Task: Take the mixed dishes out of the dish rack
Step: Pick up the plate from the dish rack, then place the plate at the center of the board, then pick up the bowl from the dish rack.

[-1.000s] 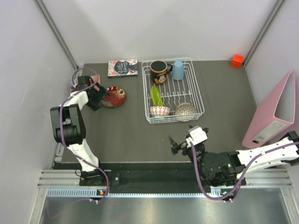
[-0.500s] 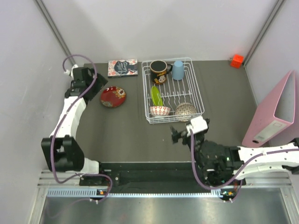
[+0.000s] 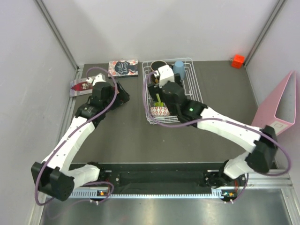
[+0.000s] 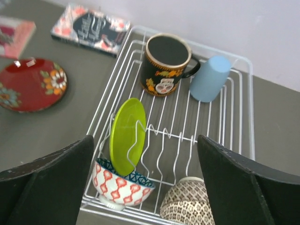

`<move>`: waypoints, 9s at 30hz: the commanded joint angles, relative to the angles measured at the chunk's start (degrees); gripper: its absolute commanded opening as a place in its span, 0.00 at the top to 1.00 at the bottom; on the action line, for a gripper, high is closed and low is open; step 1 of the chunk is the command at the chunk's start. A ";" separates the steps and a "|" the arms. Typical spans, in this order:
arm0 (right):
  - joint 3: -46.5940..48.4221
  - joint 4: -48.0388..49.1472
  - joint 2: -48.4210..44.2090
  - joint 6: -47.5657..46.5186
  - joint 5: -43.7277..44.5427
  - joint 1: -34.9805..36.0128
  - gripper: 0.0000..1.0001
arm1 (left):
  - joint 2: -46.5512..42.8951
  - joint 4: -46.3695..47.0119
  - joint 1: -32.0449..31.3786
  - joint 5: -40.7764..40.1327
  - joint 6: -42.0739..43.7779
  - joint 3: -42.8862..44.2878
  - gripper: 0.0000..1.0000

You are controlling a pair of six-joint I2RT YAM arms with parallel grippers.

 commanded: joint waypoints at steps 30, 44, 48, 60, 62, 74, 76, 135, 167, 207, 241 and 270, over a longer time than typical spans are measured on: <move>16.66 -5.43 29.97 2.98 -16.81 -8.02 0.53 | -11.30 2.45 -0.09 2.62 2.18 -11.63 0.01; 15.17 -7.18 30.94 3.86 -18.83 -8.02 0.75 | -10.51 3.68 -0.09 4.11 1.04 -13.74 0.01; 14.90 -7.36 30.76 3.95 -18.66 -8.11 0.88 | -10.16 3.77 -0.09 4.12 0.95 -13.83 0.01; 17.10 -8.94 23.48 1.05 -15.76 -8.02 1.00 | -9.11 4.39 -0.09 4.29 0.95 -13.92 0.01; 18.06 -9.82 22.24 0.43 -15.14 -8.11 1.00 | -8.93 4.56 -0.09 4.38 0.86 -13.83 0.01; 17.19 -10.18 10.74 -2.47 -11.98 -7.67 1.00 | -7.96 5.00 -0.09 4.64 0.95 -13.31 0.01; 15.70 -8.59 8.36 -3.35 -12.06 -7.15 1.00 | -7.52 4.92 -0.09 4.64 1.04 -12.78 0.01; -38.97 32.98 -4.40 -63.11 8.50 43.31 1.00 | -13.41 17.66 -0.09 52.36 8.86 -22.00 0.25; -18.52 15.07 -12.90 -31.07 25.03 39.10 0.00 | -11.66 12.12 7.63 26.27 -2.55 -14.19 1.00; -30.71 18.31 -37.01 -14.51 22.48 31.53 0.00 | 38.00 26.19 29.97 25.56 2.62 6.38 0.99; -30.71 18.39 -33.67 -12.93 20.54 30.47 0.00 | 25.62 4.92 30.23 12.91 -0.36 11.30 0.18; -11.20 -10.87 -9.33 29.94 -12.84 -17.69 0.00 | 0.92 11.24 -13.36 8.86 6.49 -8.82 0.08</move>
